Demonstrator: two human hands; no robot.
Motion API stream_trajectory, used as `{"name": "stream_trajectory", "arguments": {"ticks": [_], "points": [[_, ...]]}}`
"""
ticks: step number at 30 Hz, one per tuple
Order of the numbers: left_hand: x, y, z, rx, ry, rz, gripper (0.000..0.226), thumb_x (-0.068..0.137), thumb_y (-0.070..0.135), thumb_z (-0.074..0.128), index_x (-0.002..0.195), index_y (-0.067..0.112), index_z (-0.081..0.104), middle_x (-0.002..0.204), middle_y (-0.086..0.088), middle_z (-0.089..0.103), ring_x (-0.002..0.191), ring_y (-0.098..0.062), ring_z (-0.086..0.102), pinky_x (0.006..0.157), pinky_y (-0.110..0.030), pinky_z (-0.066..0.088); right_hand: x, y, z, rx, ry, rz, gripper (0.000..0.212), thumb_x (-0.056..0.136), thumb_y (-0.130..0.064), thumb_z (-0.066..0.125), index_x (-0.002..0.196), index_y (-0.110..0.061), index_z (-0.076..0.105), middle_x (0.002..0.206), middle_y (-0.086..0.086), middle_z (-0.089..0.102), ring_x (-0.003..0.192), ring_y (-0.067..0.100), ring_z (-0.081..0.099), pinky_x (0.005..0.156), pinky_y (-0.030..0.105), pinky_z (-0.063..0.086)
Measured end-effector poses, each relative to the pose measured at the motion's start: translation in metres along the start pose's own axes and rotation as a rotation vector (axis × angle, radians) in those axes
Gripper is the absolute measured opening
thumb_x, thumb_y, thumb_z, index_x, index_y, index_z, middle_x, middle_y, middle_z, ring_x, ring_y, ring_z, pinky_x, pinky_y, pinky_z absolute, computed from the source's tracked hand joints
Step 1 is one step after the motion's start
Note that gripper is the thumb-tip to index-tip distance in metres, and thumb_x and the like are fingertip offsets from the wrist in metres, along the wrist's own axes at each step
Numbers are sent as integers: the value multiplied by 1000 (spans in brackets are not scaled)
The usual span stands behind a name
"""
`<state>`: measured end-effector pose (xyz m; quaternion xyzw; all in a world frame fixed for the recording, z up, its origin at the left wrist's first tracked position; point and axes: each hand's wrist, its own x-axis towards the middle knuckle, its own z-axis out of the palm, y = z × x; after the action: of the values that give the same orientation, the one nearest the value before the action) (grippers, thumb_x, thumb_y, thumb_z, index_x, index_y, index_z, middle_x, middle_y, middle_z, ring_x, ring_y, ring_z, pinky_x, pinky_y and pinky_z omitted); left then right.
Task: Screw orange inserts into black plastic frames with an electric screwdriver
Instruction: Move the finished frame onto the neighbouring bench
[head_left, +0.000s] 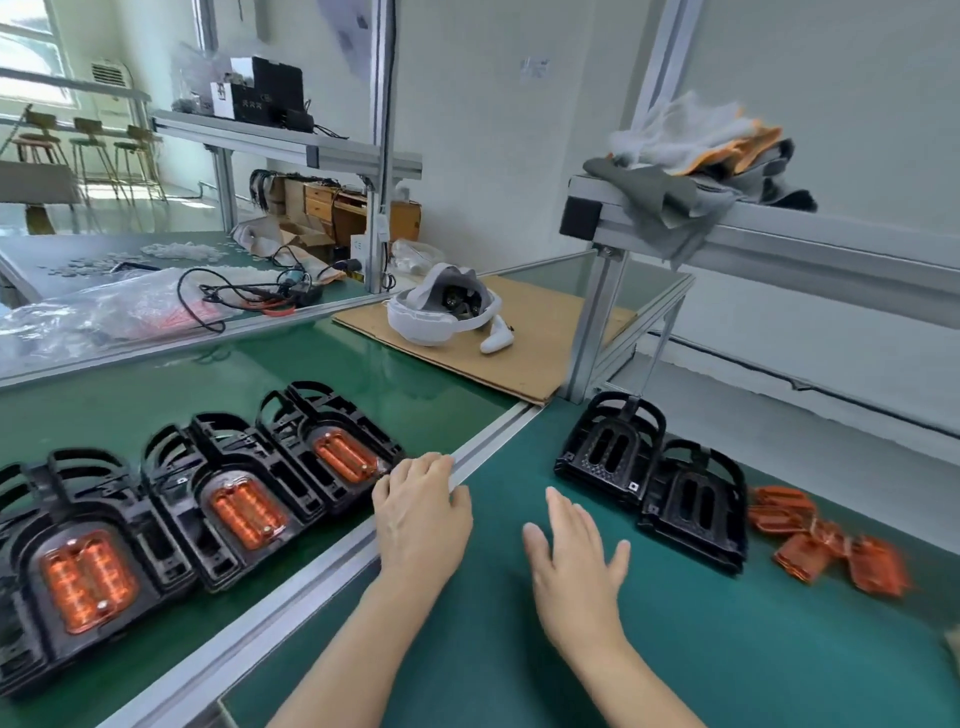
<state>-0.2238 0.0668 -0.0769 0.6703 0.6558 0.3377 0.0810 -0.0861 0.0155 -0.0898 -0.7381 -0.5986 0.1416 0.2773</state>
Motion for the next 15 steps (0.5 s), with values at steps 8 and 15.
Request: {"name": "stream_trajectory", "arguments": {"ticks": [8,15], "points": [[4,51,60,26,-216,250,48,96,29,46,143,28,35,152,8,29,139,-13,21,111,-28,8,11,60,-47,-101,123,150,50,105,-33,29,153,-27,15,158,-16,18,148,8,3,115,53,-10],[31,93,90,-156,-398,83,62,97,33,45,151,20,18,159,-1,14,145,-20,13,116,-39,11,35,73,-58,-130,74,155,53,105,-31,28,154,-23,10,159,-14,16,149,10,-1,113,56,-12]]}}
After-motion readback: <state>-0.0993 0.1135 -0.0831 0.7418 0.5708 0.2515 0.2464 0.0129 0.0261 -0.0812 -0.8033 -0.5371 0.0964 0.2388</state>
